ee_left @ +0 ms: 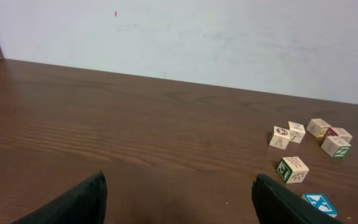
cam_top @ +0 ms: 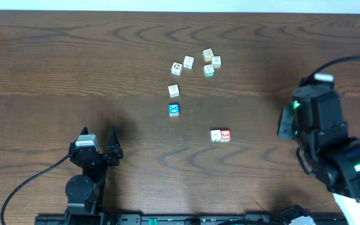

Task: Lift 4 blocks
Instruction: 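Grasp the frog-picture block and carry it toward the near-right row, then lower the frog block beside the red 3 block and release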

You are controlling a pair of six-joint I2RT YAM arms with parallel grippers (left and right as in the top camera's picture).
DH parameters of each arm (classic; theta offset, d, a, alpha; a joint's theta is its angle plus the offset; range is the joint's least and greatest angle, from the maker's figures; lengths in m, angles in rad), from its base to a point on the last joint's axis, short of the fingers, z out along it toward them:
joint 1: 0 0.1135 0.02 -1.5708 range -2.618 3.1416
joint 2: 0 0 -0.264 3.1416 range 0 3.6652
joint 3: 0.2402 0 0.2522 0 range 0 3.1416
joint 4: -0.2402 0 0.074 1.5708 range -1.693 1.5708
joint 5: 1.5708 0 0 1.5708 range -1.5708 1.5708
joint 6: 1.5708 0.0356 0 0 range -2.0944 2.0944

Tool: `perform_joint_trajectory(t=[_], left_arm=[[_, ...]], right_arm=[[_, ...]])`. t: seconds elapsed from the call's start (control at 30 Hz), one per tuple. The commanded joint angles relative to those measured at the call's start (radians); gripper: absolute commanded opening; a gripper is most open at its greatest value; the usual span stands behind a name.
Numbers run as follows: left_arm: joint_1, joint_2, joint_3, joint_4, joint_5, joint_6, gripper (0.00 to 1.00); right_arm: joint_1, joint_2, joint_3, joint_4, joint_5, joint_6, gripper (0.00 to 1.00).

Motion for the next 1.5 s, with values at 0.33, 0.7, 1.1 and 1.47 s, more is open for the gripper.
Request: perform_joint_trajectory(t=[0.33,0.7,1.1,1.47], left_arm=[[0.006,-0.006,-0.017,-0.042,-0.026,-0.001,0.75],[0.006,-0.006,-0.017,-0.042,-0.026,-0.001,0.75],[0.006,-0.006,-0.017,-0.042,-0.026,-0.001,0.75],[0.006,-0.006,-0.017,-0.042,-0.026,-0.001,0.75]], right_arm=[[0.003,-0.183,-0.438,0.229,-0.15,0.193,0.02],[0.003,-0.013,-0.652,0.571,-0.22,0.196,0.09],[0.003,0.332,-0.657,0.766,-0.313,0.175,0.06],[0.023,0.4,-0.657,0.842,-0.335,0.067,0.07]])
